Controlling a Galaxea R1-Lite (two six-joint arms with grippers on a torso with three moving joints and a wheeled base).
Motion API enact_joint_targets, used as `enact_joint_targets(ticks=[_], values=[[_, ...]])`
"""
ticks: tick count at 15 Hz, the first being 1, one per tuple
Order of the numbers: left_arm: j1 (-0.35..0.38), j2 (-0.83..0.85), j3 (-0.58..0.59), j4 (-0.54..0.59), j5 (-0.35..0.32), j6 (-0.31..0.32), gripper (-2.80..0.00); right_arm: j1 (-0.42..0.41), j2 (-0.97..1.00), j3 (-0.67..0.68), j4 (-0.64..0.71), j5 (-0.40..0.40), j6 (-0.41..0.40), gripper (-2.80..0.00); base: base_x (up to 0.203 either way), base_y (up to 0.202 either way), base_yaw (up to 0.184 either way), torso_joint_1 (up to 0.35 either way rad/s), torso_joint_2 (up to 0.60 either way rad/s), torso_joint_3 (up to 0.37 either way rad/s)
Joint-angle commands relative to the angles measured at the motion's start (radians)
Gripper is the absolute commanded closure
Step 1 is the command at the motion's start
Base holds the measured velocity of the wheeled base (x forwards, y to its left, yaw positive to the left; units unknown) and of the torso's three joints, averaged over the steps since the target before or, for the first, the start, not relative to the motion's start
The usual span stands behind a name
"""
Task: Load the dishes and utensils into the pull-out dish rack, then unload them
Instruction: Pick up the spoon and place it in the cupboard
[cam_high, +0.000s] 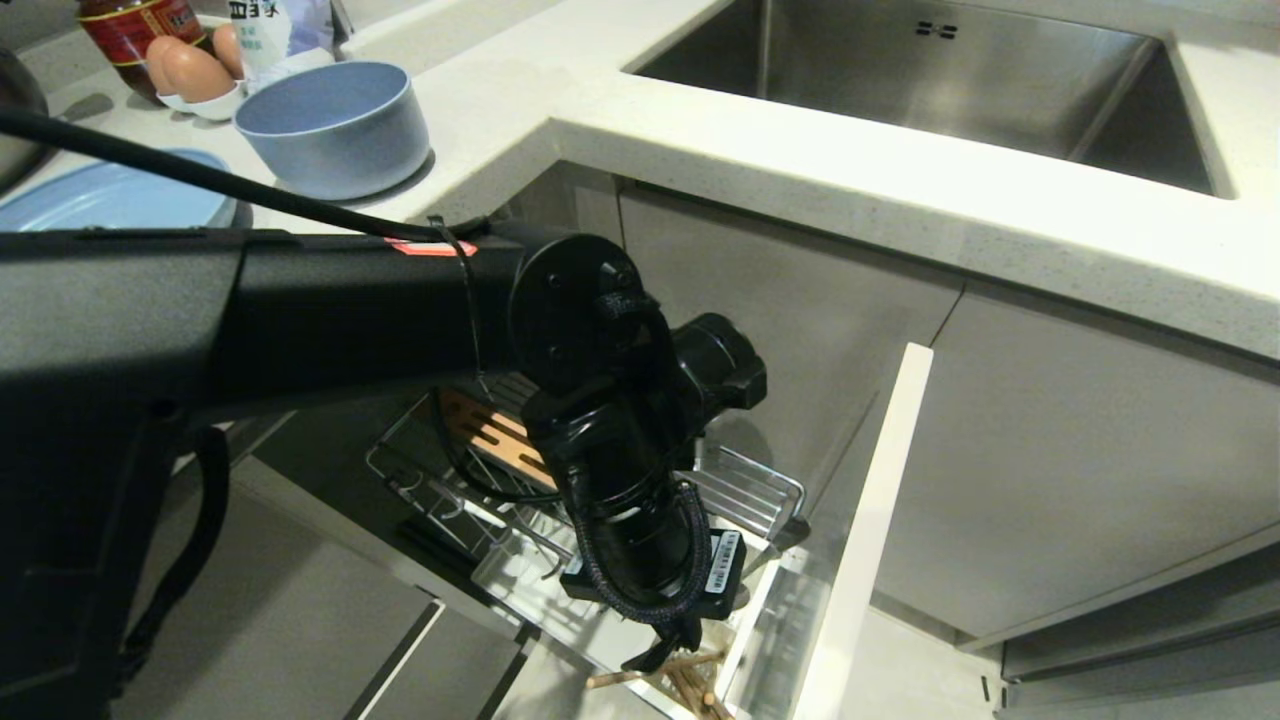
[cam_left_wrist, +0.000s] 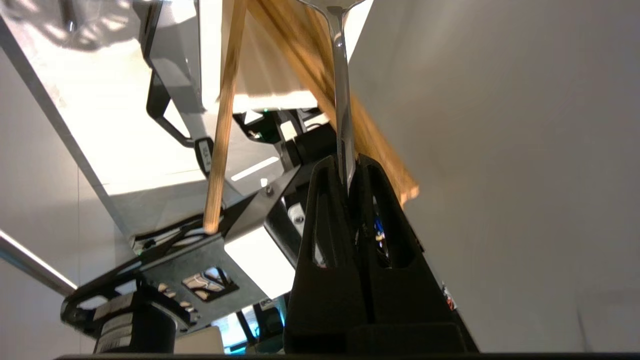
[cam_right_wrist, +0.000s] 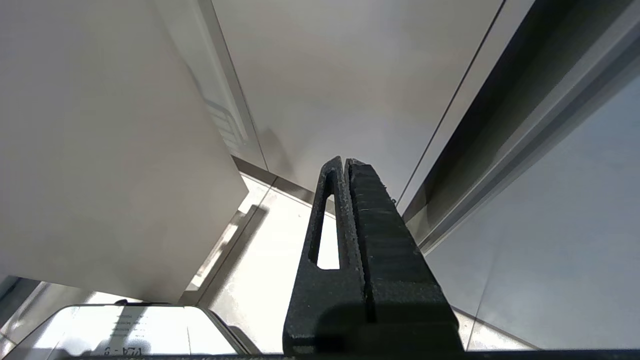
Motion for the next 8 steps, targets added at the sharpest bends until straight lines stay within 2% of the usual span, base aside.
enact_joint_targets(ticks=[1,8], values=[[0.002,0.025,-0.001,0.003,-0.001,-0.003,0.0,0.0,0.0,0.0,0.0,0.001,0.0,0.0,0.0,0.0,0.0,0.0,0.0,0.0],[0.012,0.078,-0.001,-0.051,-0.002,-0.003,0.0,0.0,0.0,0.0,0.0,-0.001,0.0,0.0,0.0,0.0,0.0,0.0,0.0,0.0]])
